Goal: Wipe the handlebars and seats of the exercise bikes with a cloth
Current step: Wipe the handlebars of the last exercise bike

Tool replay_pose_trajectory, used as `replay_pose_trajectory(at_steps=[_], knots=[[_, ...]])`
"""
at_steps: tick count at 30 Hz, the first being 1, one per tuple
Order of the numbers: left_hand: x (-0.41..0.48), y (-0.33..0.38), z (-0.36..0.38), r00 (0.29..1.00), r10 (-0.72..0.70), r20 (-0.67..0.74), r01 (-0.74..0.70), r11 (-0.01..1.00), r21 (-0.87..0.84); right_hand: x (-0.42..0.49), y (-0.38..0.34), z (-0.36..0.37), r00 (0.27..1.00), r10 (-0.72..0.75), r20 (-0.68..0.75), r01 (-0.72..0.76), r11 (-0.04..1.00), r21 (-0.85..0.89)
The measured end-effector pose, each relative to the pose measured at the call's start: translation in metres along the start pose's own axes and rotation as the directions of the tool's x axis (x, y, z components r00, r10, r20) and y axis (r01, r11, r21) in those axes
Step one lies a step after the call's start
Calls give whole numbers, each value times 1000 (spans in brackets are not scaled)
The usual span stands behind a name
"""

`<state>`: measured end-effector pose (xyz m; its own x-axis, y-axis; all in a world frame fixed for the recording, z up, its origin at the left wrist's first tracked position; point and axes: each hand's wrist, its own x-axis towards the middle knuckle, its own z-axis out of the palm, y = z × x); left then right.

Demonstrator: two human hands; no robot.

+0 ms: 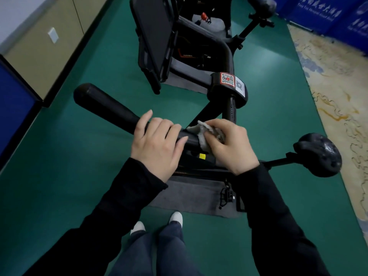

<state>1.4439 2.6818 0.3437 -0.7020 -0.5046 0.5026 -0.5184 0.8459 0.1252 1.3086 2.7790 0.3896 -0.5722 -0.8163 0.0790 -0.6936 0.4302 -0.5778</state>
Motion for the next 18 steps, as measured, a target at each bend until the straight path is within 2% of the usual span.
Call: replay_pose_trajectory(at_steps=[3,6,12,18], knots=[[1,0,1,1000,-11,-21,11,1000,2,14,-4,-6,975,-12,221,0,998,57],[0,-1,1,999,-12,-32,12,1000,-3,22,-2,-12,941,-80,329,63,996,61],[-1,-2,3,999,2,-47,-1,1000,14,30,14,-31,875,-215,434,314,934,-169],[-1,-1,6,997,-8,-78,10,1000,24,29,29,-36,849,-307,431,398,907,-137]])
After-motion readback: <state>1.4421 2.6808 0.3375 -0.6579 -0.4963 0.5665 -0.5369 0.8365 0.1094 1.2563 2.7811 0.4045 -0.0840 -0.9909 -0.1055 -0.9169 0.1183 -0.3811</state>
